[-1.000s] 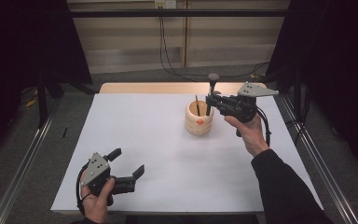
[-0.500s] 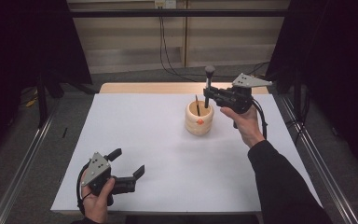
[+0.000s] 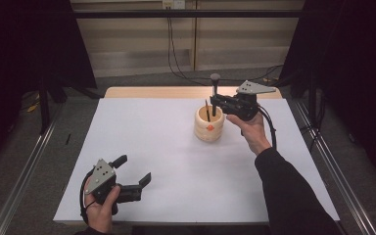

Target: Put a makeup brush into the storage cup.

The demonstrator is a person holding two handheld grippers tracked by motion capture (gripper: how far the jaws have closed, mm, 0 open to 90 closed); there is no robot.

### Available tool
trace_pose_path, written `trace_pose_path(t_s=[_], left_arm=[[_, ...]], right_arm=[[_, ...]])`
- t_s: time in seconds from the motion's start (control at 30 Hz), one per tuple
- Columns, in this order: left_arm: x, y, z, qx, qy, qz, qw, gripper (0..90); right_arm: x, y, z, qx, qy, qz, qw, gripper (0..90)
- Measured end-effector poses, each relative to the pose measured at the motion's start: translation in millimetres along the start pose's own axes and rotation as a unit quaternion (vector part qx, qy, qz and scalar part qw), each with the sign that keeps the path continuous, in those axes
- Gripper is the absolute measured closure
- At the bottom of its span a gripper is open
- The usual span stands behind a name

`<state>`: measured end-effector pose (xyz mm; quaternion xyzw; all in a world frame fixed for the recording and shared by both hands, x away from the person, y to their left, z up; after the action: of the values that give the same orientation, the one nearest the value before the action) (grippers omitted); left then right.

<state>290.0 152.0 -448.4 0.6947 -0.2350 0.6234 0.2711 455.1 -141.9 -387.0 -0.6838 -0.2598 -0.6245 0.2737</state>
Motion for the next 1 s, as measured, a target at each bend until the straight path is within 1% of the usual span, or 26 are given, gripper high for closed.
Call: trace_pose_path(t_s=[0.03,0.07,0.13,0.27,0.3,0.33,0.63,0.67,0.7,0.77,0.8,0.87,1.0], left_arm=[[0.0,-1.0,-0.4,0.004,0.000,-0.001,1.0000,1.0],[0.1,-1.8,-0.8,0.004,-0.001,0.001,1.0000,1.1],[0.9,-1.7,-1.0,0.003,0.003,-0.002,1.0000,1.1],[0.2,-2.2,-0.4,0.004,0.003,-0.004,1.0000,1.1],[-0.2,-2.8,-0.5,0.003,0.001,-0.002,1.0000,1.1],[0.0,-3.2,-0.8,0.006,0.002,-0.002,1.0000,1.2],[0.4,-3.1,-1.1,0.005,0.003,-0.002,1.0000,1.2],[0.5,-3.2,-1.0,0.005,0.004,-0.002,1.0000,1.2],[0.6,-3.7,-1.1,0.006,0.004,-0.001,1.0000,1.3],[0.7,-4.7,-1.1,0.006,0.004,-0.003,1.0000,1.3],[1.2,-5.2,-1.2,0.010,0.006,-0.004,0.9999,1.3],[1.6,-5.5,-1.8,0.010,0.005,-0.001,0.9999,1.3],[1.6,-5.3,-1.8,0.010,0.007,-0.002,0.9999,1.3]], right_arm=[[-1.6,0.7,0.1,0.000,0.000,0.004,1.0000,79.2],[-3.7,2.7,0.2,-0.004,0.000,0.006,1.0000,79.1],[-7.1,5.4,0.6,-0.009,0.000,0.011,0.9999,79.1],[-13.8,7.3,2.5,-0.018,-0.003,0.012,0.9998,79.1],[-14.5,6.8,3.3,-0.017,-0.004,0.013,0.9998,79.1],[-15.4,6.3,4.3,-0.014,-0.004,0.013,0.9998,79.1],[-27.8,9.9,8.3,-0.023,-0.011,0.021,0.9994,79.0],[-29.0,10.0,8.3,-0.021,-0.012,0.020,0.9995,79.0],[-29.5,10.8,8.1,-0.023,-0.011,0.018,0.9995,79.0],[-32.2,13.0,7.4,-0.026,-0.011,0.023,0.9993,79.0],[-33.8,13.8,7.5,-0.026,-0.011,0.023,0.9993,79.0],[-39.9,14.9,7.7,-0.031,-0.017,0.029,0.9990,79.0],[-46.3,13.7,7.0,-0.023,-0.020,0.028,0.9991,79.0]])
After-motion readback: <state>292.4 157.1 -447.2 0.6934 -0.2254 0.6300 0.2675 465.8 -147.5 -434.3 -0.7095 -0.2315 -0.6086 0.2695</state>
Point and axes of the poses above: each handheld gripper's, and its own axes: z roughly forward along the jaws, x roughly out of its top, y roughly to its right, the point moved 8 cm from there along z, roughly forward along the jaws, and after that the axes turned 10 degrees about y, right-handed, at the moved point
